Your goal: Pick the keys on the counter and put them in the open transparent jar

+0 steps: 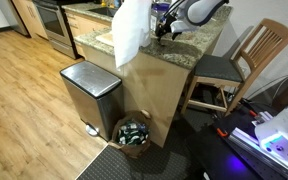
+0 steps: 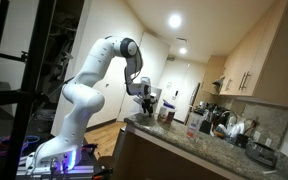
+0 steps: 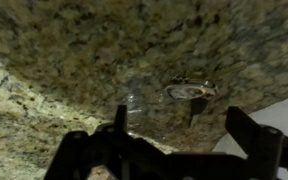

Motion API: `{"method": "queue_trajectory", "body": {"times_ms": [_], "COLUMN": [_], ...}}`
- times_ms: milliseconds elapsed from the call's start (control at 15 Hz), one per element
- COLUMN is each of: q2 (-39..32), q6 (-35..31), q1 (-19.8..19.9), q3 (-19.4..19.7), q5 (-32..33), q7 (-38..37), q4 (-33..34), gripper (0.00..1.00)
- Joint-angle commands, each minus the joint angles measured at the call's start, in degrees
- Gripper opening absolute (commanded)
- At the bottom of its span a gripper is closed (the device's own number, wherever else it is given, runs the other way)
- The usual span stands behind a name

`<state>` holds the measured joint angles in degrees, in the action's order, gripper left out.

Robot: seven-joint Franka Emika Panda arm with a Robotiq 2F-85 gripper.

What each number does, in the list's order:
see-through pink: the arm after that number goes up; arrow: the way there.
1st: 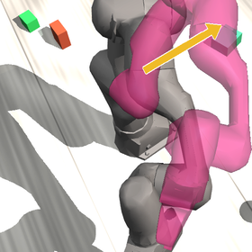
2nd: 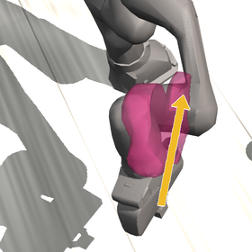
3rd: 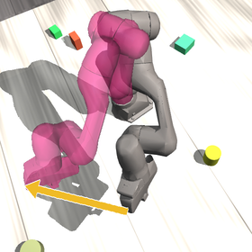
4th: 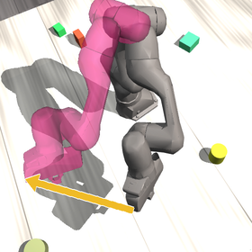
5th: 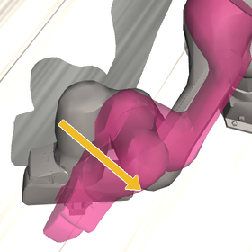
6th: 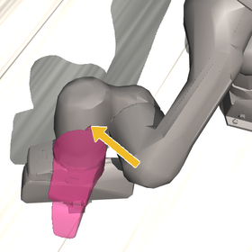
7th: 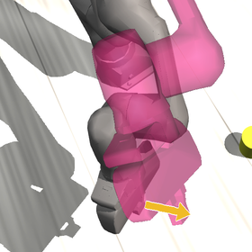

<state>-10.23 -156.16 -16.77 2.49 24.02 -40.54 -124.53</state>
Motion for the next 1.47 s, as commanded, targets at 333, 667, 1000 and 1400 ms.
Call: {"method": "queue_trajectory", "body": {"times_ms": [333, 667, 1000, 1400], "q2": [0.0, 0.2, 0.1, 0.2], "q6": [1.4, 5.2, 4.5, 5.2], "q1": [0.5, 1.0, 1.9, 2.1], "q3": [-1.2, -1.7, -3.2, -3.6], "q5": [3.3, 5.0, 1.6, -0.4], "q7": [-4.9, -3.2, 3.0, 7.0], "q4": [0.1, 0.4, 0.2, 0.3], "gripper": [1.0, 1.0, 0.5, 0.05]}}
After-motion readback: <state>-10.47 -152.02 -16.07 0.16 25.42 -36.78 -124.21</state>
